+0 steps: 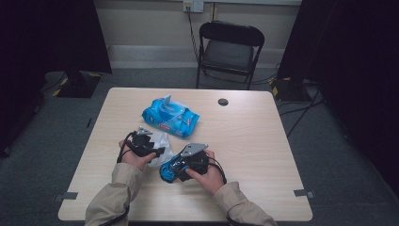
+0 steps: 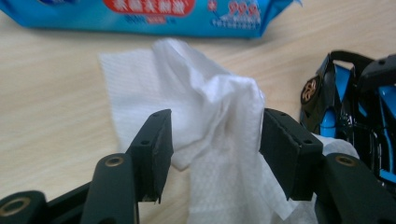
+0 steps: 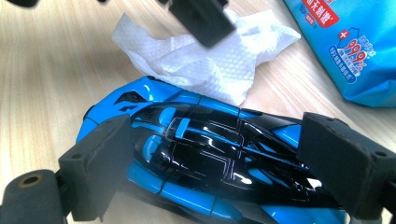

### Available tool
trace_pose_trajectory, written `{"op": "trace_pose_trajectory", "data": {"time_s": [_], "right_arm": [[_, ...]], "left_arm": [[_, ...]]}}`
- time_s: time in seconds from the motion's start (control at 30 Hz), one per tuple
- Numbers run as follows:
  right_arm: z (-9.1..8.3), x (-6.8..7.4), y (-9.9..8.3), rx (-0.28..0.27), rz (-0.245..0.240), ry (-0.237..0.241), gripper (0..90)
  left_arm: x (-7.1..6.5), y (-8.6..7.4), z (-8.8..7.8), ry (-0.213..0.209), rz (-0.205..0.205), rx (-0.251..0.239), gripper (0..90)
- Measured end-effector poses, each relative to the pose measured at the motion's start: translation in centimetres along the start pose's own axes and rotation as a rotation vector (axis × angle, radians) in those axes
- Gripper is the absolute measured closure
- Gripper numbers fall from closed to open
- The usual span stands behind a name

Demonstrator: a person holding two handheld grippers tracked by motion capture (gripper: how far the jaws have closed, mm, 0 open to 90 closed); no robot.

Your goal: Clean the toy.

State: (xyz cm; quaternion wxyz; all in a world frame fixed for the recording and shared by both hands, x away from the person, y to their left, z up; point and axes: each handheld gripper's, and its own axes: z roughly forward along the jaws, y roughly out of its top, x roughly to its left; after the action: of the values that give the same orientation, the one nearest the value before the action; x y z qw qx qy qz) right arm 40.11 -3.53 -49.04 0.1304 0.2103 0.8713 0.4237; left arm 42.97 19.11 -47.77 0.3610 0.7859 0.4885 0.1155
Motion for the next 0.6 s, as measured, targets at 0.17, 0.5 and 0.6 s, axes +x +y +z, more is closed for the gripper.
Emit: {"op": "trace_pose_trajectory", "data": {"time_s": [0.17, 0.5, 0.6], "right_arm": [[0.0, 0.0, 0.0, -0.001, -0.001, 0.001, 10.1], [0.0, -0.1, -0.1, -0.011, 0.002, 0.002, 10.1], [0.0, -0.1, -0.3, -0.020, 0.001, 0.002, 10.1]], "left_arm": [[-0.6, 0.2, 1.6, -0.026, -0.005, 0.017, 54.5], [-2.5, 2.5, 3.2, -0.120, -0.019, -0.037, 85.6], [-3.3, 3.0, 4.0, -0.155, -0.022, -0.052, 85.4]]}}
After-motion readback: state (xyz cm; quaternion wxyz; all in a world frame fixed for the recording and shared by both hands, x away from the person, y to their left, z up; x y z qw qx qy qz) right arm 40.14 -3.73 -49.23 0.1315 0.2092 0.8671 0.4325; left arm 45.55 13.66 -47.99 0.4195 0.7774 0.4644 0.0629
